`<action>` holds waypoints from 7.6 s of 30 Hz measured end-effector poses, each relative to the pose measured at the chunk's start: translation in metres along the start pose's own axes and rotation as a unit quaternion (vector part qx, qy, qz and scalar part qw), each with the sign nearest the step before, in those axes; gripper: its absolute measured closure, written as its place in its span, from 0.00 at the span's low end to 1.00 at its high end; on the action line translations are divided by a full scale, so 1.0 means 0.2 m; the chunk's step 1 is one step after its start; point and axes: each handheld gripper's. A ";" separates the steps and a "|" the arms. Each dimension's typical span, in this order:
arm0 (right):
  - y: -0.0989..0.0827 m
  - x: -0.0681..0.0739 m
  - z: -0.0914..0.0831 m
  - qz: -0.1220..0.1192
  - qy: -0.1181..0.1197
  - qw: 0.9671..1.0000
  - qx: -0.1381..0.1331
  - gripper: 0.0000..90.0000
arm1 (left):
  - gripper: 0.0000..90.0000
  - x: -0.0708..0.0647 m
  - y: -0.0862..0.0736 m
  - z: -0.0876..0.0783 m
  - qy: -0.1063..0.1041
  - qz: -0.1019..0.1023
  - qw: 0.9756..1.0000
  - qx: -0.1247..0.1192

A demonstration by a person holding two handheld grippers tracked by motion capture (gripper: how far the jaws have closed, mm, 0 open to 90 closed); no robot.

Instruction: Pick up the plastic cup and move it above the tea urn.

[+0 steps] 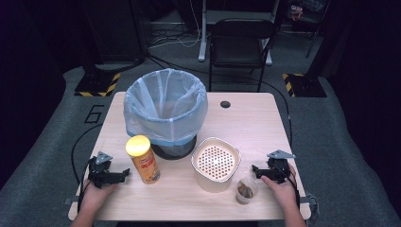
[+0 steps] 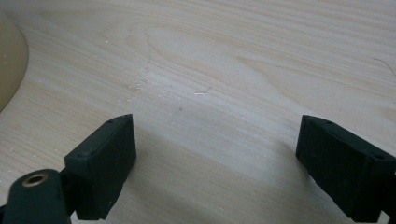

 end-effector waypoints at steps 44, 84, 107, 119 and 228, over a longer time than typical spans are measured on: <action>0.20 0.04 -0.32 0.053 0.007 0.998 -0.036 0.37 | 0.01 -0.01 0.00 0.00 -0.001 0.005 1.000 -0.002; 0.22 0.49 -0.54 -0.007 0.087 0.995 -0.047 0.15 | 0.01 -0.01 0.00 0.00 0.000 0.005 1.000 -0.001; 0.04 0.60 -0.42 -0.055 0.072 0.996 0.003 0.19 | 0.01 -0.01 0.00 0.00 0.000 0.006 1.000 -0.002; 0.02 0.60 -0.41 -0.056 0.075 0.996 -0.001 0.37 | 0.01 -0.01 0.00 0.00 0.000 0.006 1.000 -0.002; 0.66 0.26 -0.25 -0.219 0.061 0.973 -0.041 0.40 | 0.01 -0.01 0.00 0.00 -0.001 0.007 1.000 -0.001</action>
Point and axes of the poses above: each handheld gripper's, and its own axes: z roughly forward along the jaws, y roughly out of its top, x roughly to its left, and after that the axes turned 11 degrees about -x, right-handed
